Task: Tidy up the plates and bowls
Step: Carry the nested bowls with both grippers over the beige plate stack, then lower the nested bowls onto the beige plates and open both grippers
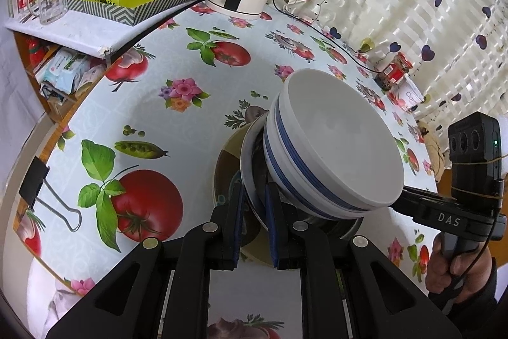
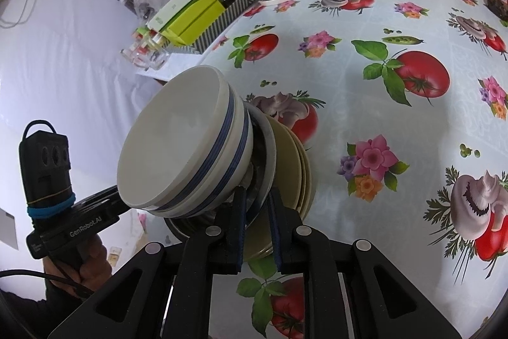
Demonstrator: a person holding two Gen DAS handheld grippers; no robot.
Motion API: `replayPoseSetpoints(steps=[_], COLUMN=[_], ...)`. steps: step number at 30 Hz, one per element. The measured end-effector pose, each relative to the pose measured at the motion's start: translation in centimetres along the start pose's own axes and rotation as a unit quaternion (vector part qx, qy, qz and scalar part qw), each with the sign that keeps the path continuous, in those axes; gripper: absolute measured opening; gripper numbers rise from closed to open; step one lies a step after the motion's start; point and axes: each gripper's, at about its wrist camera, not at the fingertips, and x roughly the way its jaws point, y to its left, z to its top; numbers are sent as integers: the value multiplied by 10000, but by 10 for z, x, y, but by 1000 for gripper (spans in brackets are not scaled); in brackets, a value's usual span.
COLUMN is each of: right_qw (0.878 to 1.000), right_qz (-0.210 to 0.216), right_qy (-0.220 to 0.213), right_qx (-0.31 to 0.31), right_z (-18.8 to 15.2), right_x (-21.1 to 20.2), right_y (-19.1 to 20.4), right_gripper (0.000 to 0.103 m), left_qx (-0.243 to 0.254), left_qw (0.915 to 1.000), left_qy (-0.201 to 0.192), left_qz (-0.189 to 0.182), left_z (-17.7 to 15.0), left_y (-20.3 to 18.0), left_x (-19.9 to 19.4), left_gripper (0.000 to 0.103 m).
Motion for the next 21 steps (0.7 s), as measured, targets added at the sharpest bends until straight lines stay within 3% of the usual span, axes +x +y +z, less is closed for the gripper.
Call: replayPoseSetpoints(steps=[14, 21], right_qw=[9998, 9995], right_qz=[-186, -264], right_qy=[-24, -79], right_qx=[-119, -132], right_z=[-3, -7], right_x=[-7, -13], right_y=[2, 1], right_gripper=[21, 28], left_qx=[-26, -111], left_qw=[10000, 9999], left_qy=[-62, -91], left_qz=[42, 88], left_z=[-3, -5], left_y=[0, 3], left_x=[-3, -6], left_gripper=[16, 24])
